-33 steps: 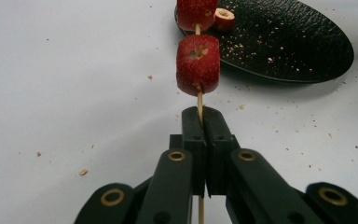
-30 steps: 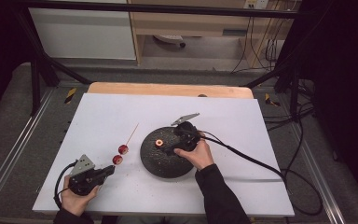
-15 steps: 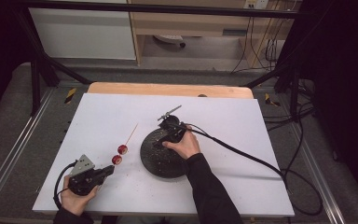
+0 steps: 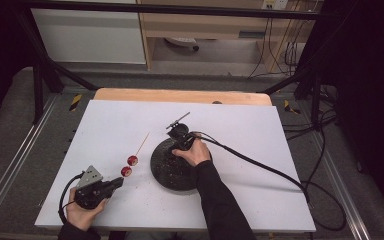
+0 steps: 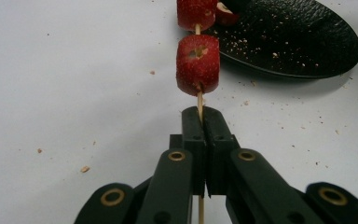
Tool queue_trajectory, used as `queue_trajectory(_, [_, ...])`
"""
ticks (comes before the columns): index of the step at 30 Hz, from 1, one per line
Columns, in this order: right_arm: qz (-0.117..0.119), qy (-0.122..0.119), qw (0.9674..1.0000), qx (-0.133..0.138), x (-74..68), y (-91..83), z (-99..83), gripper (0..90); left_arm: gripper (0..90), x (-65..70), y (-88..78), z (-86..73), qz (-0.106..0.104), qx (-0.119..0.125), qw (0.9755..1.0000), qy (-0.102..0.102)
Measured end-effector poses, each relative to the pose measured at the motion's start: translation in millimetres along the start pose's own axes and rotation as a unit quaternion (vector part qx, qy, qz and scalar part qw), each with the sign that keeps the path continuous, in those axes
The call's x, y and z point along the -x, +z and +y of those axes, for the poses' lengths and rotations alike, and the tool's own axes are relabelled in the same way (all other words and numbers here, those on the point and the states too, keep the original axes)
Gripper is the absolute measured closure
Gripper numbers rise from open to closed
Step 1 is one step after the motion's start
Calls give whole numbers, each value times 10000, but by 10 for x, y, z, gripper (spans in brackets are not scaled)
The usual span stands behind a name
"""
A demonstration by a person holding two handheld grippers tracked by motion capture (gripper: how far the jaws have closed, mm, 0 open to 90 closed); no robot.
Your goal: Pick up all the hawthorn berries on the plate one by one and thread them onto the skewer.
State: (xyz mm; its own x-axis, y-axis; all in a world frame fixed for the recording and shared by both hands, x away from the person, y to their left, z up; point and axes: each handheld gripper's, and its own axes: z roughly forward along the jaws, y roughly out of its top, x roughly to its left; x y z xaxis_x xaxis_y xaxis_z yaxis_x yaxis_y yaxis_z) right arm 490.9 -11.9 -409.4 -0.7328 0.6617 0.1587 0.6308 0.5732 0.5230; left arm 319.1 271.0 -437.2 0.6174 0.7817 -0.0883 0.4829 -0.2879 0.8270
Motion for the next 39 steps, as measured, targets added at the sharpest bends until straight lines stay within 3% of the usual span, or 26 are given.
queue_trajectory(12, [168,173,9996,-176,35,47,8,543,885,-2,4,-2,-7,-17,10000,-7])
queue_trajectory(22, [210,290,9988,-332,42,87,2,607,886,-1,8,-3,-16,-24,10000,-3])
queue_trajectory(30, [184,249,9987,-408,50,78,-2,615,885,0,7,-3,-17,-25,10000,8])
queue_trajectory(39, [235,307,9991,-159,4,-56,1,617,886,15,7,-2,-10,-9,10000,22])
